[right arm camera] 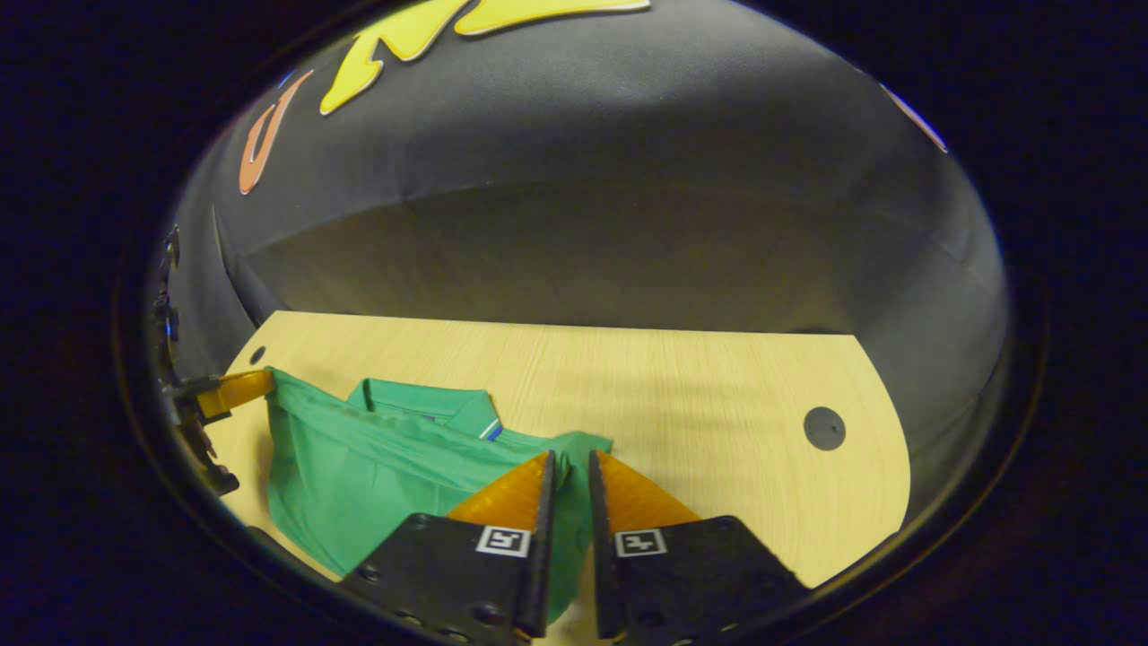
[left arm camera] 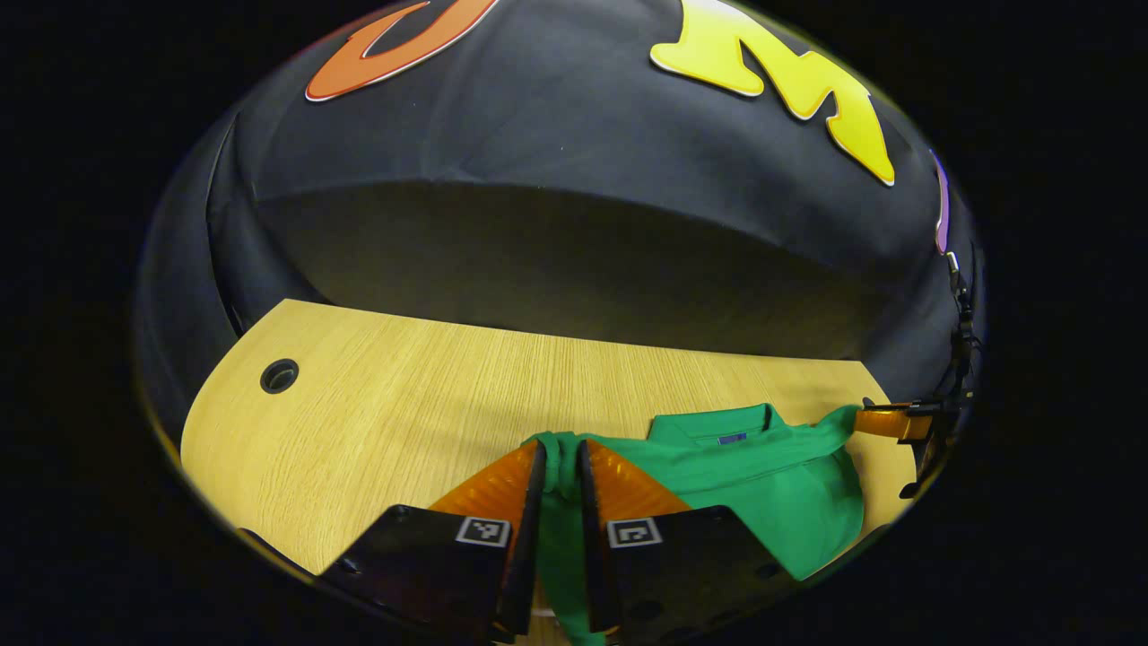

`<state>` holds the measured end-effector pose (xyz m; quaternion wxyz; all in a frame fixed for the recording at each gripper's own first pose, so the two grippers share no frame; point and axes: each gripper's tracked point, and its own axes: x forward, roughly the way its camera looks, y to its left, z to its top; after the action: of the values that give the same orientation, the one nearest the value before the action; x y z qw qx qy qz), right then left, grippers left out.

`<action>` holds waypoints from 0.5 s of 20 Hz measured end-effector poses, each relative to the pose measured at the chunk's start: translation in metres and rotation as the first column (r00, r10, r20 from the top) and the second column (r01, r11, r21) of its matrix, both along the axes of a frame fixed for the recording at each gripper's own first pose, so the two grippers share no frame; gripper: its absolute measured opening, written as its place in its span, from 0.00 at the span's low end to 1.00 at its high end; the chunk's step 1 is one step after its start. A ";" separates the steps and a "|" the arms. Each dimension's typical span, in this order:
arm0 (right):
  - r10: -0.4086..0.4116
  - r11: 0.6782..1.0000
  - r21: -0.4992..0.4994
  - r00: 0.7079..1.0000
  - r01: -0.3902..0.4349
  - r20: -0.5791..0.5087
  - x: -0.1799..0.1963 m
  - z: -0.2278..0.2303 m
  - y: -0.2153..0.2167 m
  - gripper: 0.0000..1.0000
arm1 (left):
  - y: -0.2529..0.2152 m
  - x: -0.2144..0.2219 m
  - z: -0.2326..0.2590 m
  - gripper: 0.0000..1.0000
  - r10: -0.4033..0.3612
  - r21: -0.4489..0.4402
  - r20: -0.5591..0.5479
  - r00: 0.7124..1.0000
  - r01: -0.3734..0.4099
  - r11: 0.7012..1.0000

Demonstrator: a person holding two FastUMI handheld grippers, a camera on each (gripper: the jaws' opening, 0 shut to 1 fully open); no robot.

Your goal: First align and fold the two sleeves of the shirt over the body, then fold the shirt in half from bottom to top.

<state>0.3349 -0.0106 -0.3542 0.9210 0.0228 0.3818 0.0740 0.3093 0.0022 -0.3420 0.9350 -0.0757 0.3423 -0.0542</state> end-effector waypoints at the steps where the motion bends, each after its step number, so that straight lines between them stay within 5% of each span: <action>1: -0.005 1.000 -0.007 1.000 0.005 0.008 -0.002 0.003 -0.001 0.29 | 0.000 -0.002 0.006 0.43 -0.007 -0.001 0.003 1.000 0.007 1.000; 4: -0.025 0.999 -0.020 0.999 0.026 0.047 -0.011 0.020 -0.005 0.66 | 0.010 -0.003 0.024 1.00 0.014 0.046 0.035 0.999 -0.016 0.999; 7: -0.049 0.998 -0.041 0.993 0.053 0.105 -0.026 0.050 -0.011 0.99 | 0.016 -0.007 0.069 1.00 0.034 0.057 0.109 0.993 -0.041 0.998; 10: -0.068 0.997 -0.022 0.979 0.074 0.192 -0.045 0.099 -0.009 0.98 | 0.017 -0.018 0.127 1.00 0.046 0.059 0.205 0.978 -0.059 0.996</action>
<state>0.2901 -0.0197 -0.2550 0.9557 0.0157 0.2916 0.0374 0.2914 0.0194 -0.2149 0.9682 -0.0484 0.2442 -0.0257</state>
